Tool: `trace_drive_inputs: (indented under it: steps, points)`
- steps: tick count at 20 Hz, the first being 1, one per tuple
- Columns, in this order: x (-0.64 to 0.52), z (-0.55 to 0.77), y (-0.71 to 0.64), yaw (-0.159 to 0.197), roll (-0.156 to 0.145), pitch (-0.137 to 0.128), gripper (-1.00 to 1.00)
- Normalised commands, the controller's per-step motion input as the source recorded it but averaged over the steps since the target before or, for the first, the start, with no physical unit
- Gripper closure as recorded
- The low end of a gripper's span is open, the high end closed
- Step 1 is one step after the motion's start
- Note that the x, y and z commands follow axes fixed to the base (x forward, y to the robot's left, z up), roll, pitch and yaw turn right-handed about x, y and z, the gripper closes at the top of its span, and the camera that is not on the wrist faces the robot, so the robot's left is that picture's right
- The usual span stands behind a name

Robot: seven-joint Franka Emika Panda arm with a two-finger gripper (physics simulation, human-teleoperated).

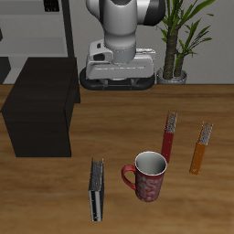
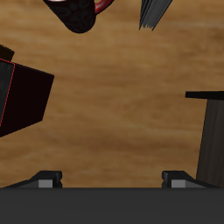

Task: Place the red book upright on top of the shelf

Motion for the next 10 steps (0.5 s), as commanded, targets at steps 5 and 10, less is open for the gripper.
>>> trace_drive_inputs:
  steps: [5,10]
  points:
    - [0.03,-0.03,-0.01,0.008,-0.020,-0.001,-1.00]
    - [0.00,0.00,0.08,-0.008,0.007,-0.008,-1.00]
